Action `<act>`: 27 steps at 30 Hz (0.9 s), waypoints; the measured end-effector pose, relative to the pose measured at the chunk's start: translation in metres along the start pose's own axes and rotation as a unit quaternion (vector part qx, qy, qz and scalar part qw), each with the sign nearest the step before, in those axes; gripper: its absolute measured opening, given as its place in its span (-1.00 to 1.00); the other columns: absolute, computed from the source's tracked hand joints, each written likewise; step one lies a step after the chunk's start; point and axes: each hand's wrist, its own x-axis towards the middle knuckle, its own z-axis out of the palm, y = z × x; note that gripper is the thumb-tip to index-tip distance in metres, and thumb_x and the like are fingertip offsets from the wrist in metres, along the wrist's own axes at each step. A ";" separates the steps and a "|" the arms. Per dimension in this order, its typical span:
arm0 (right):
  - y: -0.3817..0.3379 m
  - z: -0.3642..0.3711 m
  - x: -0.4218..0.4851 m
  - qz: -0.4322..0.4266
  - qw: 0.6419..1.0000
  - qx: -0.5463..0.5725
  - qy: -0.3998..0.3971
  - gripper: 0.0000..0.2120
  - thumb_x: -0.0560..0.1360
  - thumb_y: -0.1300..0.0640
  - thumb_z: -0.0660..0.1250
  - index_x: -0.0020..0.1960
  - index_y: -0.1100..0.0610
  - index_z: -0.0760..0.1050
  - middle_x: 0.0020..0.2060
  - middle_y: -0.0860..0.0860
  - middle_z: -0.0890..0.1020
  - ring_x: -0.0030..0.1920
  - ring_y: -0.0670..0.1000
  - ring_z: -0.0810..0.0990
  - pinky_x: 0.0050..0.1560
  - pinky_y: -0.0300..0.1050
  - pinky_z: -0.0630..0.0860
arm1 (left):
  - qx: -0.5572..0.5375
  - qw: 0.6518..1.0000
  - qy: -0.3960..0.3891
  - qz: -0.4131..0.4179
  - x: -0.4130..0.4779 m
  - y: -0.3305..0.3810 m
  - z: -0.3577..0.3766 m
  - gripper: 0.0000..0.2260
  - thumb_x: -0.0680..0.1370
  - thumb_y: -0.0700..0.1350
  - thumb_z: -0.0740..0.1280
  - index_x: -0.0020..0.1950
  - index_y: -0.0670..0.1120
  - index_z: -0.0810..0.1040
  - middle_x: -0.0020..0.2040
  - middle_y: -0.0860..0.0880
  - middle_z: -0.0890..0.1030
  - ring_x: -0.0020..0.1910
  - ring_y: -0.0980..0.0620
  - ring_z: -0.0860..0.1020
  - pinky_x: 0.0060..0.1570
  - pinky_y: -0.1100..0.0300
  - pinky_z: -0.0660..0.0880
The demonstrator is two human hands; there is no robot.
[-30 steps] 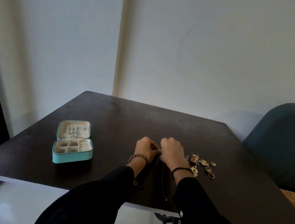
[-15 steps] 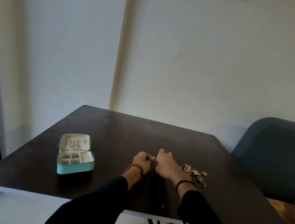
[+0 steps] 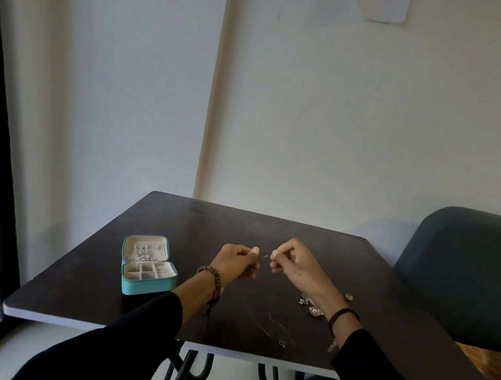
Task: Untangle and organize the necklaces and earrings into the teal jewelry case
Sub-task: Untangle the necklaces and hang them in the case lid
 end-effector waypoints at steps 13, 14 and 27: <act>-0.013 -0.001 -0.015 0.002 0.998 0.070 0.003 -0.86 0.59 0.05 0.41 0.04 0.13 0.60 -0.25 0.04 0.68 -0.34 -0.06 0.50 -0.30 -0.19 0.46 | -0.121 0.991 -0.025 0.056 -0.036 0.051 -0.006 -0.62 0.65 0.03 0.25 0.05 -0.29 0.65 -0.33 -0.06 0.59 -0.36 0.01 0.57 -0.19 0.15 0.58; -0.013 0.000 -0.017 0.002 0.997 0.073 0.000 -0.84 0.61 0.04 0.40 0.03 0.15 0.61 -0.29 0.02 0.65 -0.36 -0.06 0.48 -0.32 -0.19 0.44 | -0.134 0.989 -0.031 0.060 -0.037 0.054 -0.006 -0.63 0.65 0.03 0.26 0.07 -0.28 0.65 -0.31 -0.05 0.60 -0.35 0.01 0.57 -0.18 0.15 0.58; 0.000 0.010 -0.036 0.116 0.981 0.151 -0.027 -0.44 0.64 -0.25 0.16 0.02 0.22 0.65 -0.39 -0.06 0.53 -0.35 -0.06 0.49 -0.14 -0.13 0.50 | -0.198 0.974 -0.051 0.096 -0.039 0.077 -0.015 -0.66 0.62 0.02 0.30 0.36 -0.06 0.49 0.12 -0.08 0.70 -0.01 -0.04 0.65 0.19 0.00 0.58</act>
